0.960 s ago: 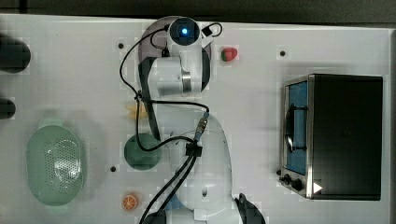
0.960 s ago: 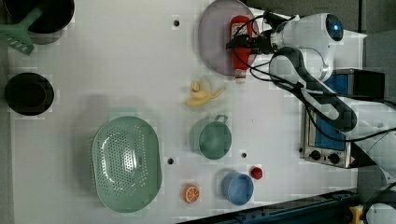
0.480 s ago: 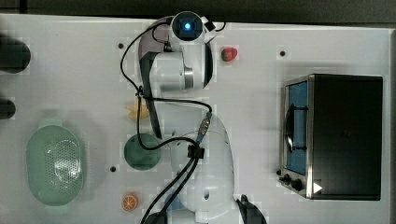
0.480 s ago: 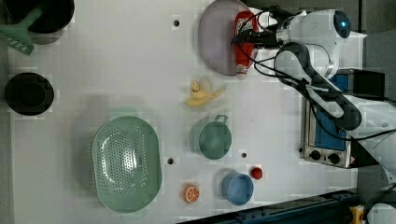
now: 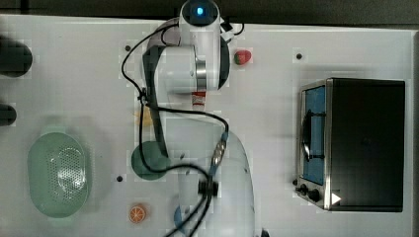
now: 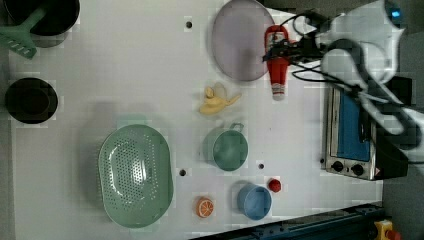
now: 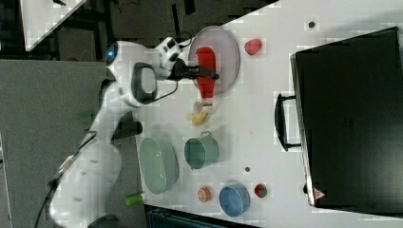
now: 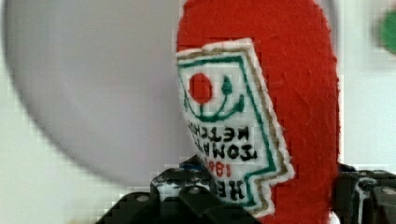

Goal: Pick ketchup from plate and place it on table.

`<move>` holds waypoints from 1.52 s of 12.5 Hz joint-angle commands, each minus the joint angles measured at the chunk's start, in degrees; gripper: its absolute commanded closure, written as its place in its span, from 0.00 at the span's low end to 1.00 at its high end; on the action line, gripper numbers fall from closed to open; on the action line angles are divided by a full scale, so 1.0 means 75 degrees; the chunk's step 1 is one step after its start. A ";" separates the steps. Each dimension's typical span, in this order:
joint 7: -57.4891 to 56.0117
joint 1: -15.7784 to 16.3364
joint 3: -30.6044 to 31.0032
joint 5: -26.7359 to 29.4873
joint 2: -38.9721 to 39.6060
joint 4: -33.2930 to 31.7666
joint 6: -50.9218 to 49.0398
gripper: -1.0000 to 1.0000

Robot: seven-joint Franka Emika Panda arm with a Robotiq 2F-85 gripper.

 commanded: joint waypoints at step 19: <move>-0.0133 -0.1223 -0.0086 0.0483 -0.4454 -0.6135 0.1741 0.36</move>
